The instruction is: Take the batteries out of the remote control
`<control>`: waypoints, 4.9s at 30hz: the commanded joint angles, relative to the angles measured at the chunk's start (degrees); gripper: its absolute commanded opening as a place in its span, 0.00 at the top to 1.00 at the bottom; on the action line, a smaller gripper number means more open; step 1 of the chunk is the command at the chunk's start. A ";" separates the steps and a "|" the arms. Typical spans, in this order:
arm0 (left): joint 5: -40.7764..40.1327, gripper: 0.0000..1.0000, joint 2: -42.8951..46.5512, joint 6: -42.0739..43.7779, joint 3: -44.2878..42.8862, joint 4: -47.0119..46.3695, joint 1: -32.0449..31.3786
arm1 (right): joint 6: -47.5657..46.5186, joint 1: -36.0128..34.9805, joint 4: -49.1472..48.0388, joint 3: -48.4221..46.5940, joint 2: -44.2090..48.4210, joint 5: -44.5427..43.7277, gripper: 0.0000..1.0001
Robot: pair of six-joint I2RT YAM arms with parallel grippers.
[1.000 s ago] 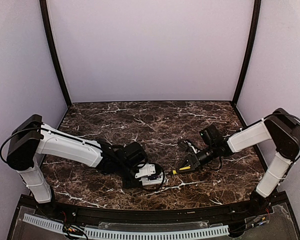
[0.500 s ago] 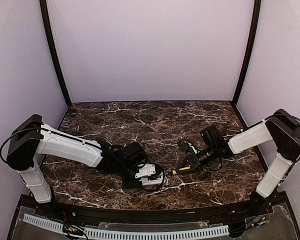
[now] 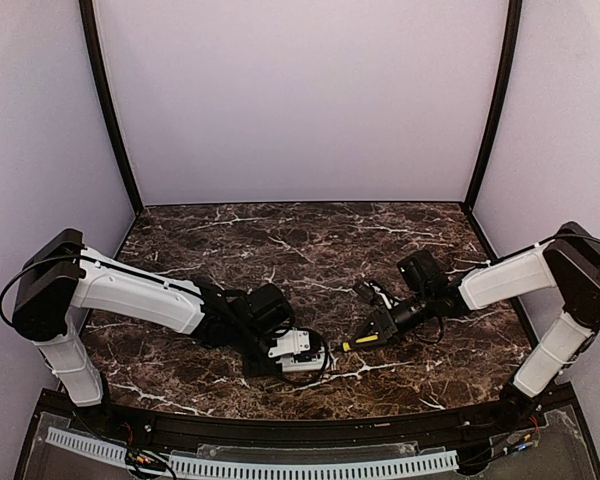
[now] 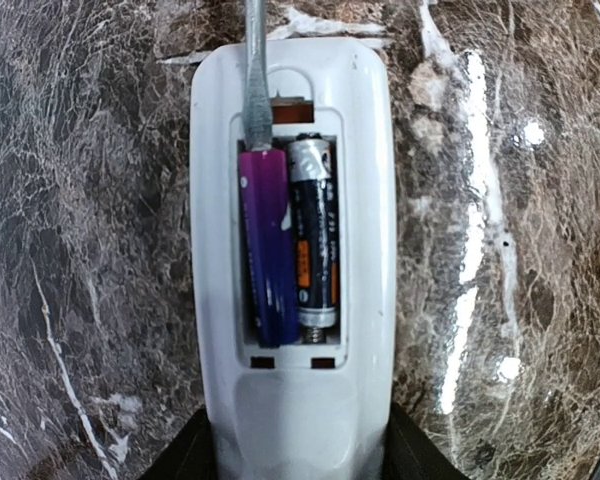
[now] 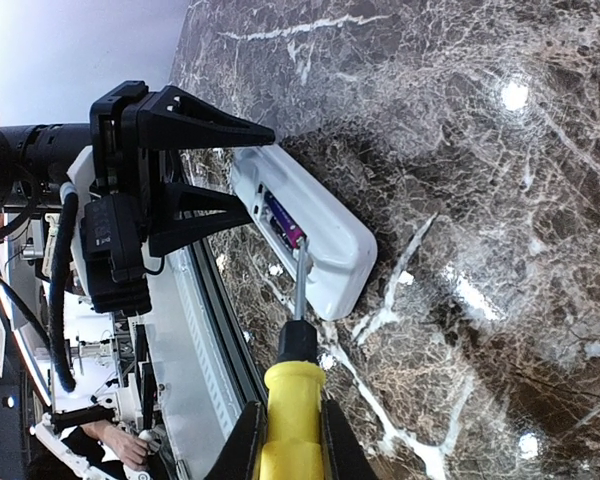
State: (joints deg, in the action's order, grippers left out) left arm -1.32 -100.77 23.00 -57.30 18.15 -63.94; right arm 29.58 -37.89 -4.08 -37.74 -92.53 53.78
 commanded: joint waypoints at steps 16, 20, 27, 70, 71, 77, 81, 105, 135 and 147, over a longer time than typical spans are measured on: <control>6.43 1.00 -3.91 3.33 -1.14 -10.11 -2.94 | 1.22 -6.84 -7.81 -1.61 4.76 5.09 1.00; 6.24 1.00 -3.96 3.22 -1.30 -9.92 -3.01 | 1.28 -6.87 -7.41 -1.21 4.54 3.96 1.00; 6.13 1.00 -3.75 2.79 -1.75 -9.40 -3.03 | -1.30 -6.80 -2.14 -1.92 4.62 0.79 1.00; -5.06 0.36 0.19 0.67 -0.61 -9.29 -3.04 | -10.43 -1.93 19.57 -4.76 15.53 -13.75 1.00; -5.08 0.26 0.37 0.23 -0.57 -9.52 -3.03 | -10.43 -1.93 19.50 -4.72 15.74 -13.90 1.00; -4.43 0.02 2.63 -1.57 0.32 -11.40 -3.03 | -10.50 -1.68 19.47 -4.88 16.93 -14.73 1.00; -4.91 0.02 6.17 -3.66 3.12 -16.31 -2.99 | -10.86 -1.40 19.49 -5.48 17.91 -15.60 1.00; 29.28 0.02 9.04 1.28 27.22 -54.94 9.48 | -9.42 -0.07 20.66 -3.31 27.35 -16.22 1.00; 38.32 0.14 -8.71 6.52 16.35 -50.76 13.63 | -11.39 0.18 20.16 -4.23 24.34 -14.67 1.00; 36.67 0.34 -10.59 9.51 15.33 -48.25 13.58 | -11.39 0.32 20.25 -5.15 23.47 -14.32 1.00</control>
State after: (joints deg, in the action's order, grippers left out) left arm 36.49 -109.84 30.55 -41.34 -33.95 -50.52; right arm 18.70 -38.02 16.97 -41.36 -68.71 38.63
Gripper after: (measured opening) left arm 0.696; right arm 0.144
